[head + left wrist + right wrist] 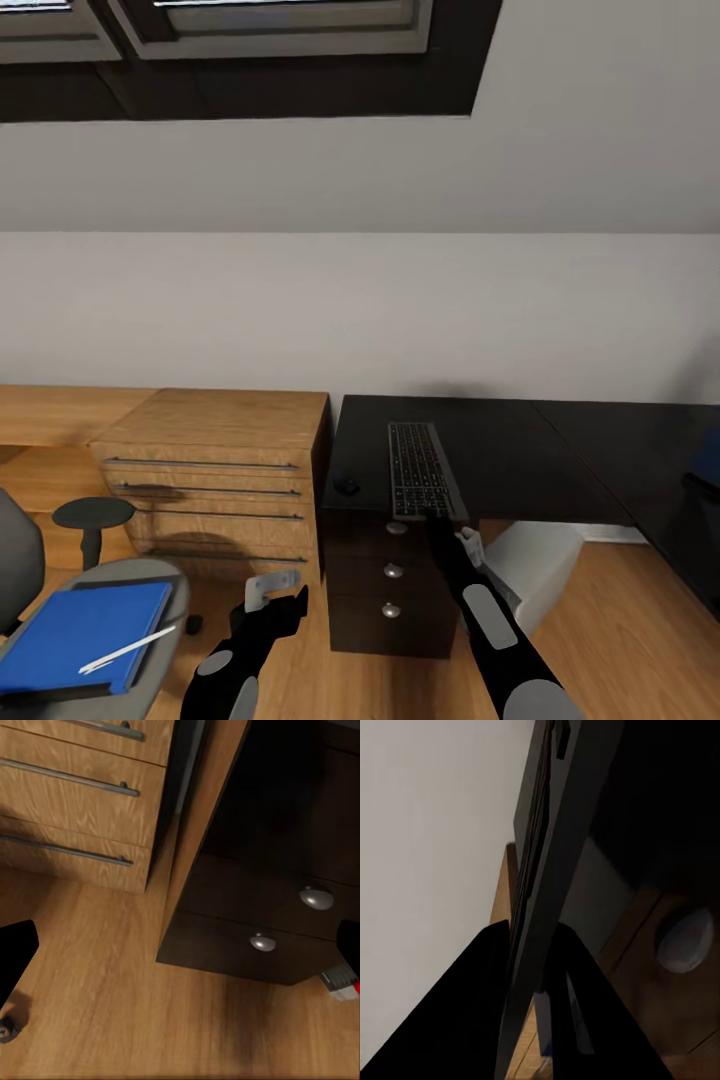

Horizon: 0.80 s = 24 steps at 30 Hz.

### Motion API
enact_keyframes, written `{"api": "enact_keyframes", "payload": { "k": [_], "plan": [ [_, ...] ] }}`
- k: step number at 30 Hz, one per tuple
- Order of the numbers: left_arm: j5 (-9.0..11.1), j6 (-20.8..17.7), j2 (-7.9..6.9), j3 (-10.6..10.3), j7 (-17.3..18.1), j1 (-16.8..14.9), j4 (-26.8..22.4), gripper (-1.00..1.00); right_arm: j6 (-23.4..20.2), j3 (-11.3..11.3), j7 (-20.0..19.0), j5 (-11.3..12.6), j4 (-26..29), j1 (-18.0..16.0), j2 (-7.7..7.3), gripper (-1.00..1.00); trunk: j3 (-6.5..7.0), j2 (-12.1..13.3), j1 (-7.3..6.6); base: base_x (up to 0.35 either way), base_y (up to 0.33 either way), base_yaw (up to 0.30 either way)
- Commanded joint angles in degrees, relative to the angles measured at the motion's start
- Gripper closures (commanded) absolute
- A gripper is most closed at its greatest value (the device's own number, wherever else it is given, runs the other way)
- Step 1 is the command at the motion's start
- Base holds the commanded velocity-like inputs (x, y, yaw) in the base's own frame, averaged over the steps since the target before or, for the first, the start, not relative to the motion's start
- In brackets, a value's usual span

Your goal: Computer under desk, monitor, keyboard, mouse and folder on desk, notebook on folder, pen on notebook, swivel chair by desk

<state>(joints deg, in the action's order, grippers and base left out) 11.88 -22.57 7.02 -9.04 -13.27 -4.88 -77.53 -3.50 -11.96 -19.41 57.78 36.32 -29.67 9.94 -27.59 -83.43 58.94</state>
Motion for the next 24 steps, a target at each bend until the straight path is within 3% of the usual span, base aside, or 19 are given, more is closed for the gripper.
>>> {"api": "enact_keyframes", "payload": {
  "k": [1, 7, 14, 24],
  "plan": [
    [0.6, -0.2, -0.03, -0.1, -0.5, 0.0, -0.1, -1.00, -0.4, -0.3, -0.3, 0.1, -0.9, 0.0, 0.06, 1.00, -0.07, 0.0, 0.00, -0.017, 0.000, 0.000],
    [0.6, -0.2, 0.00, -0.1, -0.5, 0.0, -0.1, -1.00, -0.4, 1.7, -0.3, 0.1, -1.1, 0.0, 0.06, 1.00, -0.07, 0.0, 0.00, -0.093, 0.045, 0.000],
    [0.6, 0.2, 0.03, -0.1, -0.4, 0.0, -0.5, -1.00, -0.4, 2.2, -0.3, 0.2, -1.0, 0.0, 0.06, 1.00, -0.07, 0.0, 0.00, -0.017, 0.008, 0.000],
    [0.6, 0.1, 0.13, -0.1, -0.6, 0.0, -0.6, -1.00, -0.3, 2.2, -0.3, 0.2, -1.0, 0.0, 0.06, 1.00, -1.87, -4.0, 2.19, 0.000, 0.000, 0.000]
  ]
}}
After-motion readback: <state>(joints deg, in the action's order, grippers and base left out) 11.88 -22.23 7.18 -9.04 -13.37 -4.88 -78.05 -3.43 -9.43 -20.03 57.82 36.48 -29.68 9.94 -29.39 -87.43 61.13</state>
